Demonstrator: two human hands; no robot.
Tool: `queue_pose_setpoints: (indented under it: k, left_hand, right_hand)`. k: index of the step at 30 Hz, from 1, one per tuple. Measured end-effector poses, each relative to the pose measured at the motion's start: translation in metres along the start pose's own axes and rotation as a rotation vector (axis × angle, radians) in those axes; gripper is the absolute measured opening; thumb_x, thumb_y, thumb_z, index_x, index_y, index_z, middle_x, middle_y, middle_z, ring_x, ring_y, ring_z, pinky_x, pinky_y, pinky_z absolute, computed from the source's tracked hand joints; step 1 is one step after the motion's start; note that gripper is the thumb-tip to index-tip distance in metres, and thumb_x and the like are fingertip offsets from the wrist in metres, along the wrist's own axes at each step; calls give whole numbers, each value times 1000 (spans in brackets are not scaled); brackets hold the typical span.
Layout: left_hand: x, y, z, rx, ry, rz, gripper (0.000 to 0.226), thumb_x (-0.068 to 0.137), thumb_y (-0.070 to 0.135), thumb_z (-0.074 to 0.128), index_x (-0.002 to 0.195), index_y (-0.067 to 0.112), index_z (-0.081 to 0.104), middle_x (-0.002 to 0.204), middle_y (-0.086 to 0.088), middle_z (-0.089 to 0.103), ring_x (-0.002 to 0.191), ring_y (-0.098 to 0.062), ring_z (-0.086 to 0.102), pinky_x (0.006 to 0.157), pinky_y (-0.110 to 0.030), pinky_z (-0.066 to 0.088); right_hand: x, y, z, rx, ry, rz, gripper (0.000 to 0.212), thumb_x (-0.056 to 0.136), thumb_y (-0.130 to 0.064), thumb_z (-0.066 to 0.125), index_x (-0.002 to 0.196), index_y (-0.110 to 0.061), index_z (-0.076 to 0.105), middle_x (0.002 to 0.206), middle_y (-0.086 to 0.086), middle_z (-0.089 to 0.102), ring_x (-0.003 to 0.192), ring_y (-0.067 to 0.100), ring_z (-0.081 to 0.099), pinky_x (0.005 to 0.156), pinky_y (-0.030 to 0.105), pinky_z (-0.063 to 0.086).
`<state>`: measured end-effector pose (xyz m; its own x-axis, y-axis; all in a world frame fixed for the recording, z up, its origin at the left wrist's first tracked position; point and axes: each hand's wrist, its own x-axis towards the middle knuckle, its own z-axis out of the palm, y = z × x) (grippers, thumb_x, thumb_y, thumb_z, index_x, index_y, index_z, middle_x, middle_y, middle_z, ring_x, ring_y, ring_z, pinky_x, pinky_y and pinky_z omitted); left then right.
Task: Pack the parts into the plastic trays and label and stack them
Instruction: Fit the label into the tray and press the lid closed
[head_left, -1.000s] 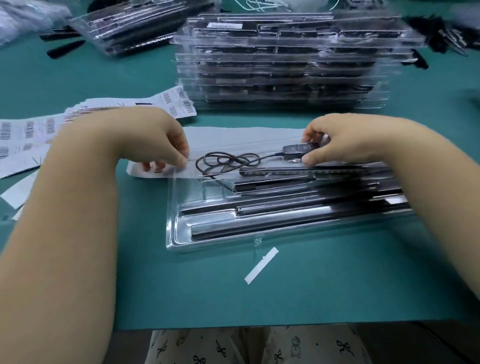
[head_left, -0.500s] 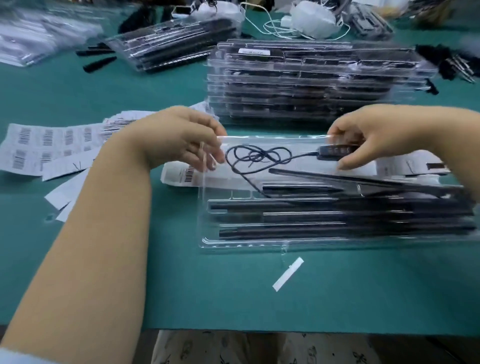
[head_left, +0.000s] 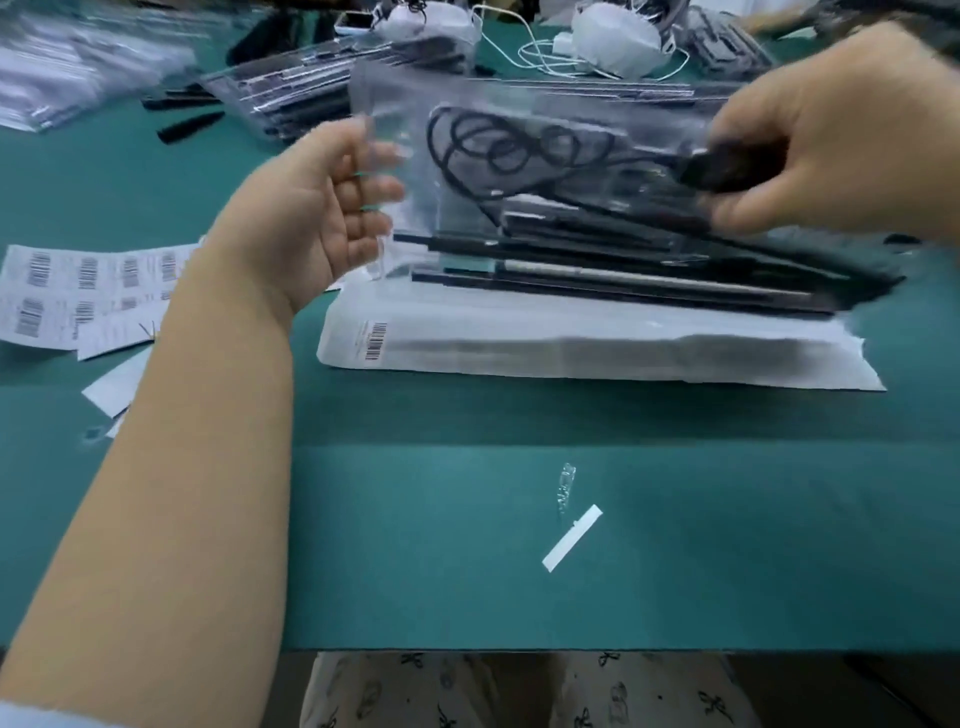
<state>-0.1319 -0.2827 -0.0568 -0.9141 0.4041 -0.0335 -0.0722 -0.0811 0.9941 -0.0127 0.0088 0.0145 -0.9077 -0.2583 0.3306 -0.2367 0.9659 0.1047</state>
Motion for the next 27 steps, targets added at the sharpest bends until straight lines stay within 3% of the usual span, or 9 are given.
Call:
queue_pose_setpoints:
  k: [3,6,8,11,13,20,27]
  left_hand:
    - [2,-4,5,293,169,-118,30,90,47,53,88,20,66,80,1,66,62,-15,56,54,-22,47]
    - [2,-11,6,444,62,-151,39,88,53,54,100,18,68,109,-3,66,95,-21,61,72,-30,52]
    - [0,-12,6,601,-58,-83,33,79,56,64,98,30,70,103,7,70,100,-11,62,76,-27,51]
    - [-2,-12,9,822,-202,-68,56,48,65,81,99,47,67,104,16,67,96,1,60,82,-22,43]
    - [-1,-14,11,900,-238,-72,69,39,67,75,104,47,64,108,18,61,96,6,56,81,-22,41]
    - [2,-18,21,1080,-206,-84,74,42,68,69,112,46,59,115,15,51,103,-11,51,87,-30,35]
    - [4,-21,25,1129,-198,-55,50,68,51,77,113,48,57,116,13,50,99,-13,52,84,-30,34]
  right_hand:
    - [-18,-14,29,-131,173,-69,15,73,-17,70,83,-6,69,63,18,61,61,36,60,58,38,49]
    - [-40,-22,56,-217,357,-177,11,78,-10,59,76,-2,66,59,16,61,56,33,59,47,35,49]
    - [-52,-28,68,-271,395,-220,12,78,-10,57,70,-4,64,56,12,59,53,30,57,43,29,45]
    - [-68,-39,82,-334,313,-230,11,69,-14,67,65,-6,61,56,10,56,52,28,55,41,27,39]
    - [-76,-45,91,-339,277,-209,13,66,-15,71,66,-6,62,57,9,56,51,28,55,41,28,39]
    - [-83,-38,101,-230,267,-167,16,78,-19,63,82,-5,70,71,9,67,59,28,59,50,29,49]
    - [-81,-30,97,-103,180,-143,30,77,-30,60,88,-5,72,79,10,69,69,31,63,57,34,53]
